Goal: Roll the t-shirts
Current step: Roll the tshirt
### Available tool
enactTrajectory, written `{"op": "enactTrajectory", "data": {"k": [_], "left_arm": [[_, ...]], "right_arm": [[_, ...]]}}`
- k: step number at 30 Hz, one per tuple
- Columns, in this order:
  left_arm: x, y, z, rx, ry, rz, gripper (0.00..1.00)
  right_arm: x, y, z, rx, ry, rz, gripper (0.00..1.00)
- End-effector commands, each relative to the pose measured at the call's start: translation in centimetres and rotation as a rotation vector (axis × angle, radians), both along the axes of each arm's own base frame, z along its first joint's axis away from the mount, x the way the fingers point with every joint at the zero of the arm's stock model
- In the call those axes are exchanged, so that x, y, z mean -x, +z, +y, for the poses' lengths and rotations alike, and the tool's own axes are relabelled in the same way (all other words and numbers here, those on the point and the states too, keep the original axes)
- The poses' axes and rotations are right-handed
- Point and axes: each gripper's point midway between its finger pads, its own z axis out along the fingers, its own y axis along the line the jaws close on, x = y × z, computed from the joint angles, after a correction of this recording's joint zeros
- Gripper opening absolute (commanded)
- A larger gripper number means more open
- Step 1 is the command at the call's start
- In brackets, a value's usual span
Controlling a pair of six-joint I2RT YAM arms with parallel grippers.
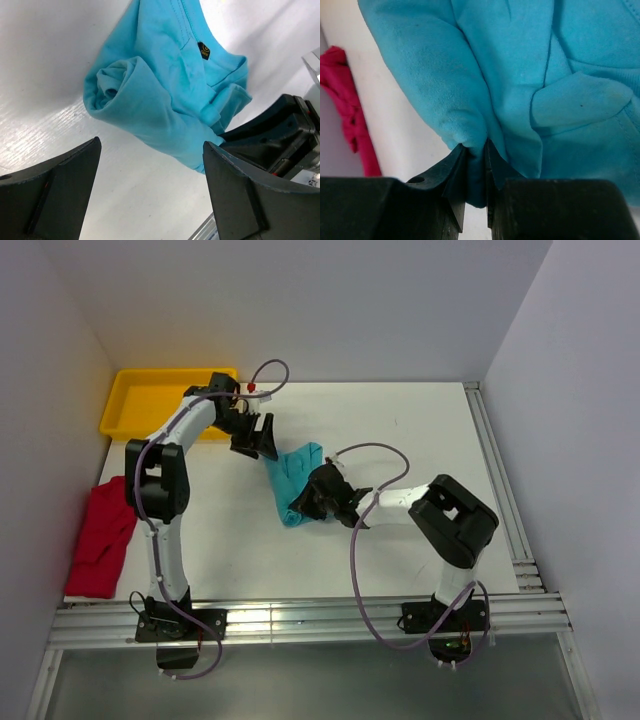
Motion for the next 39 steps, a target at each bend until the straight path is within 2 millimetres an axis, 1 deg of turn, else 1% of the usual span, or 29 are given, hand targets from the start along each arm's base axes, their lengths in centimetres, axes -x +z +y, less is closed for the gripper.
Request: {"op": "enactTrajectory", "data": {"k": [1, 2, 3, 4, 5, 6, 8, 9, 10, 11, 13, 14, 17, 20, 21, 24, 25, 26, 28, 29, 30, 31, 32, 33, 34, 35, 36, 38, 39], "left_arm": [[-0.4, 1.3, -1.1, 0.103, 0.014, -0.043, 0.88], [-0.4, 1.0, -1.2, 0.115, 0.014, -0.042, 0.88], [0.0, 0.2, -1.2, 0.116, 0.016, -0.02, 0.88], [0.0, -0.2, -1.3, 0.12, 0.022, -0.011, 0.88], [0.0, -0.5, -1.3, 0.124, 0.025, -0.003, 0.88], [0.1, -1.1, -1.5, 0.139, 0.029, 0.004, 0.88], [0.4, -2.0, -1.7, 0.157, 0.05, 0.037, 0.88], [0.5, -2.1, -2.0, 0.175, 0.064, 0.053, 0.88], [-0.1, -2.4, -2.2, 0.186, 0.072, 0.033, 0.88], [-0.1, -2.7, -2.3, 0.193, 0.079, 0.039, 0.88], [-0.3, -3.5, -2.4, 0.201, 0.091, 0.057, 0.88], [-0.2, -3.9, -2.4, 0.197, 0.099, 0.07, 0.88], [-0.1, -5.5, -2.4, 0.181, 0.118, 0.124, 0.84], [-0.2, -5.9, -2.3, 0.178, 0.131, 0.132, 0.8], [-0.2, -6.0, -2.4, 0.18, 0.136, 0.139, 0.79], [-0.3, -6.0, -2.4, 0.165, 0.133, 0.146, 0.54], [-0.5, -6.0, -2.4, 0.157, 0.133, 0.141, 0.41], [-0.6, -6.2, -2.1, 0.136, 0.14, 0.139, 0.35], [-0.7, -6.0, -2.0, 0.119, 0.13, 0.142, 0.23], [-1.5, -5.8, -1.8, 0.095, 0.137, 0.129, 0.19], [-1.2, -5.7, -1.5, 0.074, 0.125, 0.148, 0.17], [-1.2, -5.6, -1.4, 0.056, 0.118, 0.151, 0.11], [-2.1, -4.9, -1.3, 0.04, 0.112, 0.122, 0.09], [-1.4, -5.7, -0.6, -0.015, 0.103, 0.154, 0.07], [-1.4, -5.7, -0.5, -0.034, 0.091, 0.154, 0.04], [-1.7, -5.4, -0.4, -0.046, 0.086, 0.143, 0.03], [-1.6, -5.7, 0.0, -0.069, 0.05, 0.13, 0.02], [-1.0, -5.7, 0.7, -0.116, 0.034, 0.138, 0.0], [-0.9, -5.7, 1.0, -0.136, 0.019, 0.13, 0.0]], "right_arm": [[-0.2, -0.4, -0.6, -0.089, -0.031, 0.046, 0.17], [-0.1, -0.8, -0.7, -0.109, -0.037, 0.066, 0.17], [-0.2, -1.0, -0.9, -0.136, -0.044, 0.073, 0.16], [0.0, -1.1, -0.7, -0.174, -0.041, 0.1, 0.16], [0.2, -1.7, -0.9, -0.186, -0.042, 0.12, 0.15], [-0.2, -1.7, -1.0, -0.212, -0.052, 0.118, 0.15], [-0.1, -2.0, -0.9, -0.242, -0.052, 0.134, 0.15], [0.1, -2.4, -1.0, -0.249, -0.057, 0.144, 0.15], [0.1, -2.4, -0.9, -0.262, -0.058, 0.15, 0.15], [0.2, -2.9, -1.0, -0.273, -0.07, 0.169, 0.15], [0.3, -3.0, -1.0, -0.308, -0.076, 0.183, 0.14], [0.4, -3.4, -1.1, -0.314, -0.082, 0.195, 0.14], [0.5, -3.5, -1.2, -0.371, -0.101, 0.201, 0.14], [0.6, -3.6, -1.2, -0.406, -0.12, 0.216, 0.14], [0.5, -3.3, -1.2, -0.429, -0.121, 0.206, 0.14], [0.5, -3.2, -0.9, -0.455, -0.119, 0.211, 0.14], [0.5, -3.2, -0.9, -0.448, -0.114, 0.207, 0.14], [0.3, -2.8, -0.9, -0.448, -0.115, 0.198, 0.15], [0.4, -3.0, -1.1, -0.405, -0.103, 0.181, 0.18], [0.2, -2.8, -1.3, -0.372, -0.111, 0.176, 0.21], [0.2, -2.7, -1.3, -0.35, -0.104, 0.164, 0.23], [0.0, -1.9, -1.4, -0.321, -0.087, 0.124, 0.26], [-0.4, -1.8, -1.6, -0.286, -0.097, 0.101, 0.3], [-0.4, -2.1, -2.0, -0.228, -0.103, 0.11, 0.37], [-0.3, -2.1, -2.2, -0.176, -0.078, 0.082, 0.4], [-0.5, -1.1, -2.3, -0.154, -0.072, 0.055, 0.43], [-1.0, -1.3, -3.0, -0.084, -0.099, 0.047, 0.49], [-0.9, -0.2, -3.4, 0.008, -0.083, 0.005, 0.54], [-1.5, 0.2, -3.9, 0.048, -0.106, -0.027, 0.56]]}}
